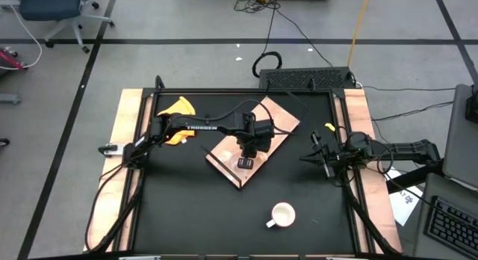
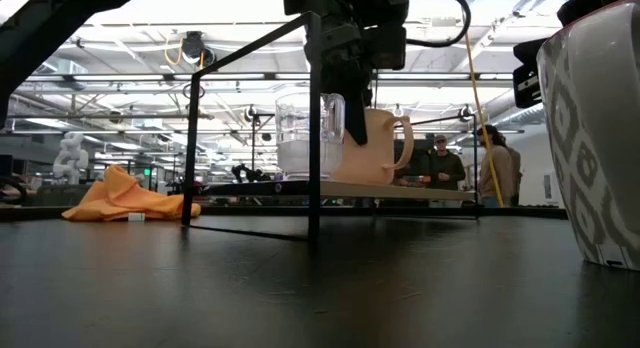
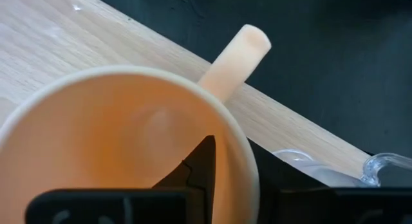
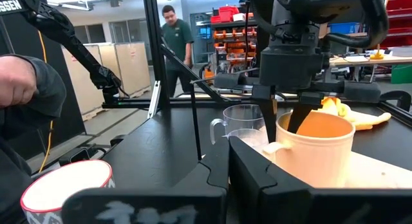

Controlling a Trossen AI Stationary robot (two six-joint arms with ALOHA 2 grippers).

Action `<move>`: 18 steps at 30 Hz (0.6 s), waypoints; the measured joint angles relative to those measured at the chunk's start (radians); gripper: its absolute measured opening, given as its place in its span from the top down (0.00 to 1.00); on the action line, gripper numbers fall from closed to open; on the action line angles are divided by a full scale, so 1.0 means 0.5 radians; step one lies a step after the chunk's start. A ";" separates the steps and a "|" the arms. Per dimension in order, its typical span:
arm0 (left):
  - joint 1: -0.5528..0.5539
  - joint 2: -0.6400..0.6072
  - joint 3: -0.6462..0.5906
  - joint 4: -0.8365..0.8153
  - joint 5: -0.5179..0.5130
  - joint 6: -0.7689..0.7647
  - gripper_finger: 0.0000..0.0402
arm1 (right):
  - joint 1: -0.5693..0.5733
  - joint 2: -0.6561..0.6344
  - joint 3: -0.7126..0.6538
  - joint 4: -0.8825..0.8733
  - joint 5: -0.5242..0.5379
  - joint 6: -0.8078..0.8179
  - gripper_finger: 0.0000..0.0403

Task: Stack small to large cups/mugs on shelf
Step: Put the orange mug on the shelf

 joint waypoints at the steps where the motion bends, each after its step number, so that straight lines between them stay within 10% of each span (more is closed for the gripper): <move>1: 0.000 0.000 0.000 0.001 -0.001 0.011 0.84 | 0.000 0.000 0.000 0.000 0.000 0.000 1.00; 18: -0.019 -0.008 0.002 0.008 0.002 0.032 0.83 | 0.000 0.000 0.000 -0.001 0.000 0.000 1.00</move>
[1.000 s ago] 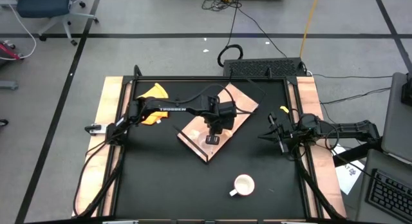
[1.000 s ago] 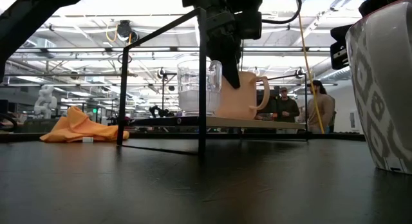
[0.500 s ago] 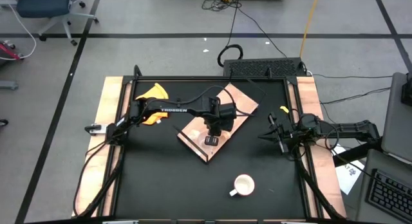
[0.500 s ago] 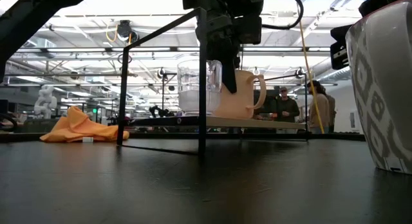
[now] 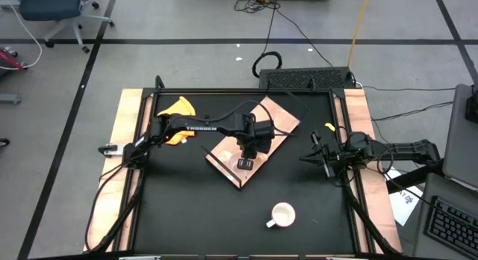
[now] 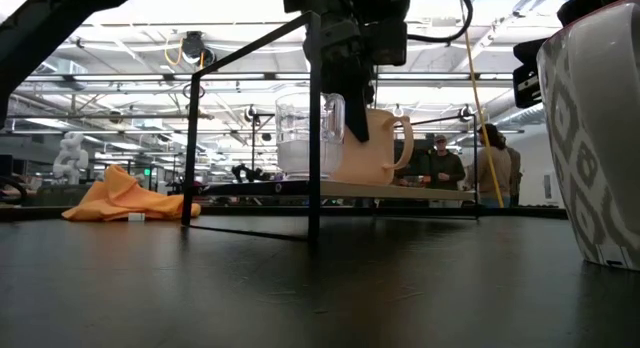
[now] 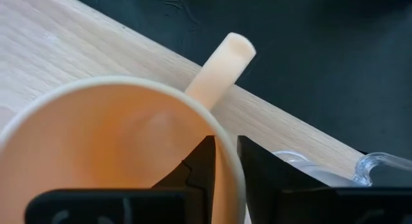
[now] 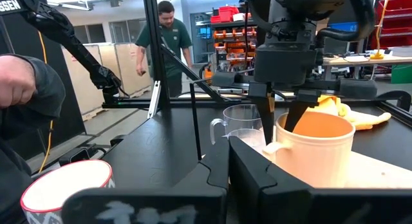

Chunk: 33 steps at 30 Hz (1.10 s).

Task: Stack small to large cups/mugs on shelf
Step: Put the orange mug on the shelf

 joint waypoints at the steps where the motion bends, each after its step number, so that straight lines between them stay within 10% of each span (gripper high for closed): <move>1: -0.004 0.000 0.000 0.000 0.000 0.002 0.83 | 0.000 -0.001 0.000 0.000 0.000 0.000 1.00; 21: -0.017 -0.002 0.002 0.013 0.044 0.052 0.82 | 0.001 0.000 0.000 -0.026 0.000 0.001 1.00; 33: -0.001 -0.003 0.002 0.018 0.032 0.030 0.45 | 0.001 0.000 0.000 -0.031 0.000 0.031 1.00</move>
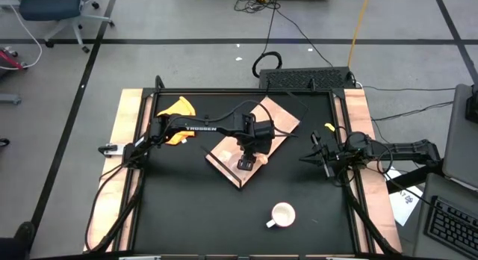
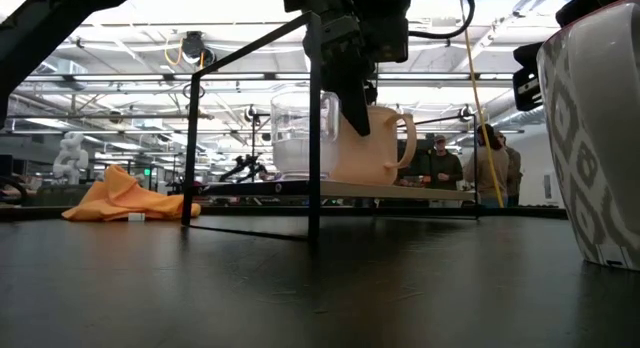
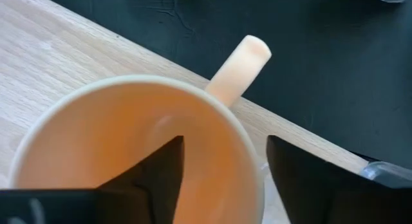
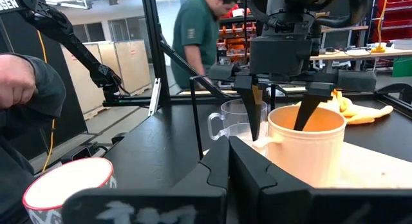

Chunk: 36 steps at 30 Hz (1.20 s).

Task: Stack small to large cups/mugs on shelf
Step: Put the orange mug on the shelf, then put the gray mug on the shelf

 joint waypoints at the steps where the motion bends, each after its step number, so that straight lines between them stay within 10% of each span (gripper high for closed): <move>1: 0.000 0.000 0.000 0.000 -0.001 0.001 0.42 | 0.000 -0.001 0.000 0.001 0.001 0.000 1.00; 28: -0.011 -0.404 0.002 0.104 -0.068 0.036 0.33 | 0.000 0.023 0.000 0.004 0.000 -0.007 1.00; 36: -0.010 -0.616 0.002 0.100 -0.081 0.061 0.54 | 0.000 0.024 0.001 0.008 0.000 0.001 1.00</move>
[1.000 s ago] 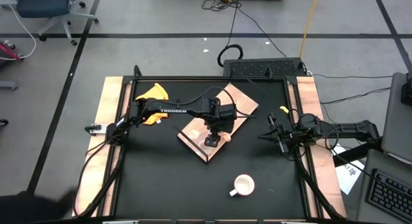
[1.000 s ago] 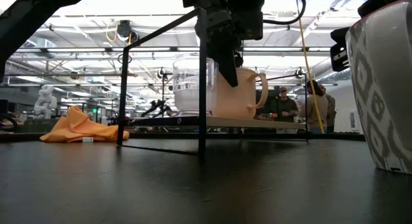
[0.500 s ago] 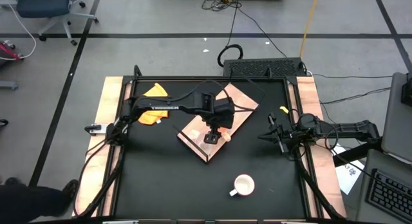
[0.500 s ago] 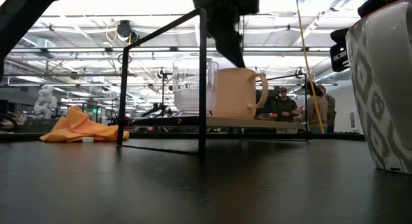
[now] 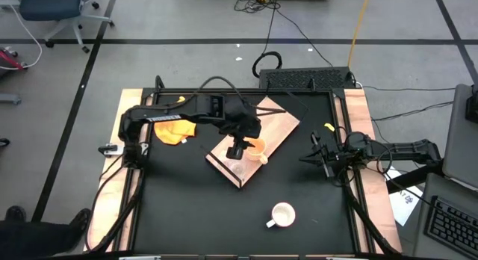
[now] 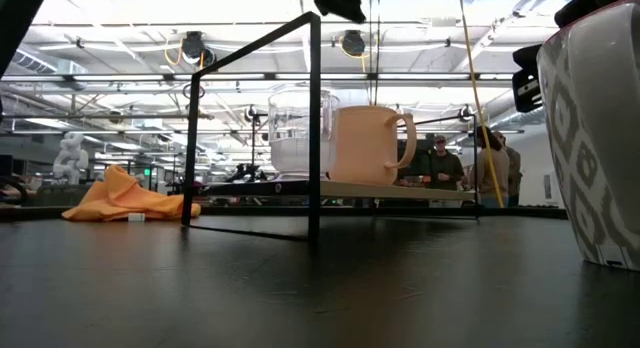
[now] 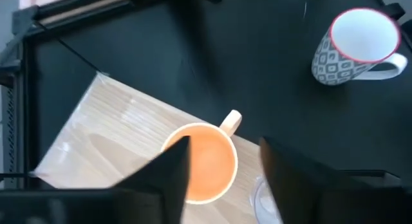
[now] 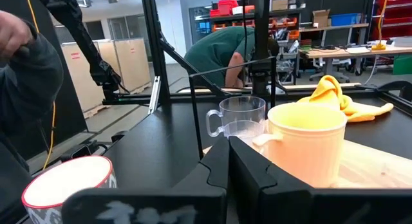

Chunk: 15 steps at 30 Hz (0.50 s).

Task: Stack small to large cups/mugs on shelf
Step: Put the gray mug on the shelf

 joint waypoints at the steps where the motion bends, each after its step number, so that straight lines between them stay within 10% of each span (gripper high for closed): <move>1: 0.000 -0.015 0.000 -0.002 0.000 0.000 0.60 | 0.000 0.000 0.000 0.003 0.000 0.000 1.00; 6: 0.000 -0.038 0.000 0.004 -0.015 0.011 0.94 | 0.000 0.000 0.000 0.020 0.000 0.002 1.00; 15: 0.000 -0.040 0.000 0.002 -0.105 0.029 0.99 | 0.000 0.000 0.000 0.024 0.000 0.006 1.00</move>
